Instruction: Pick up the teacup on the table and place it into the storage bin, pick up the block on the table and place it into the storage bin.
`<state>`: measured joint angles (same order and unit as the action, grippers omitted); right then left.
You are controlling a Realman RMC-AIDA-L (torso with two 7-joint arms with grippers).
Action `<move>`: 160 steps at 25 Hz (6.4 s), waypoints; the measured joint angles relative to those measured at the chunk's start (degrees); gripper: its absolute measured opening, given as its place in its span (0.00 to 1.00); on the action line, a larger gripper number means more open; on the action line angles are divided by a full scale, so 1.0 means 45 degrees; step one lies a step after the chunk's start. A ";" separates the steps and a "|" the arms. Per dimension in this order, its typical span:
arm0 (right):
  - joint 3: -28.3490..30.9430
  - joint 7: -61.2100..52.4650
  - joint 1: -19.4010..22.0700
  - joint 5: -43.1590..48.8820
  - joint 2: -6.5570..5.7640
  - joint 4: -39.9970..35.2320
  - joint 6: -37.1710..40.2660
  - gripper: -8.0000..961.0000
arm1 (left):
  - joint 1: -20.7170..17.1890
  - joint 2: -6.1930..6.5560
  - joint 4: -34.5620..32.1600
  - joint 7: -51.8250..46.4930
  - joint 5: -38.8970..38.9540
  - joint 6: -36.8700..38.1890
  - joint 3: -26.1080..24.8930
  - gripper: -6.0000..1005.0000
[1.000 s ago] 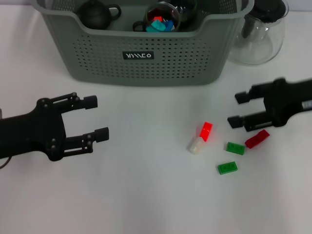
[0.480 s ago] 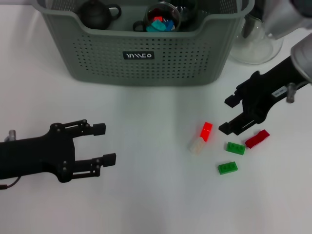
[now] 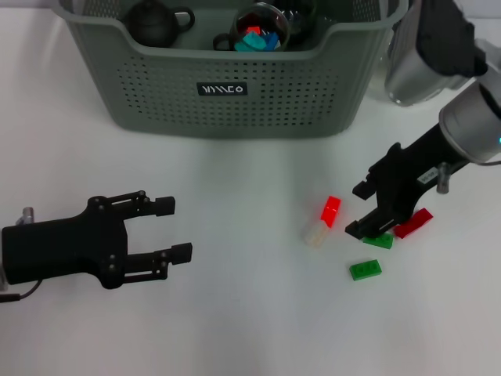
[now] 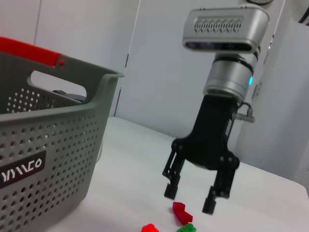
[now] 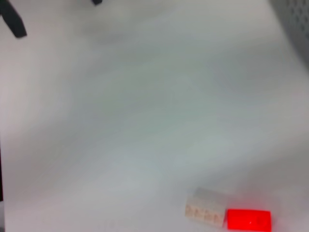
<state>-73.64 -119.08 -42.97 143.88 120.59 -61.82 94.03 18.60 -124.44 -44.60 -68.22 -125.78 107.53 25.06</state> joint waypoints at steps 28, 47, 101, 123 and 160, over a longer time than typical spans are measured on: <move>-0.0864 -0.0553 0.0888 0.0819 -0.0026 0.0087 -0.0836 0.70 | 0.0230 0.0060 0.0888 0.0025 -0.0094 -0.1035 0.0059 0.76; -0.2160 -0.0610 0.0975 0.0669 0.0018 0.0767 -0.2264 0.46 | 0.0221 0.0054 0.1026 0.0025 -0.0095 -0.1207 0.0037 0.76; 0.1206 -0.4782 -0.2760 -0.2865 -0.0039 0.0195 -0.9040 0.28 | 0.0324 0.0055 0.1024 -0.0048 -0.0991 -0.0660 -0.0041 0.76; -0.0547 -0.4950 -0.5746 -0.0434 -0.0021 0.7114 -1.3261 0.31 | 0.0625 0.0075 0.1397 -0.0052 -0.0992 -0.0876 -0.0041 0.76; 0.2535 -0.1435 0.0714 -0.6439 -0.0419 -0.2666 -0.3904 0.67 | 0.0832 0.0237 0.1332 0.0480 -0.1006 0.0196 -0.0376 0.76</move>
<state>-62.23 -125.53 -39.75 114.90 118.71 -73.81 76.46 22.34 -123.37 -38.61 -66.06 -130.31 108.41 23.36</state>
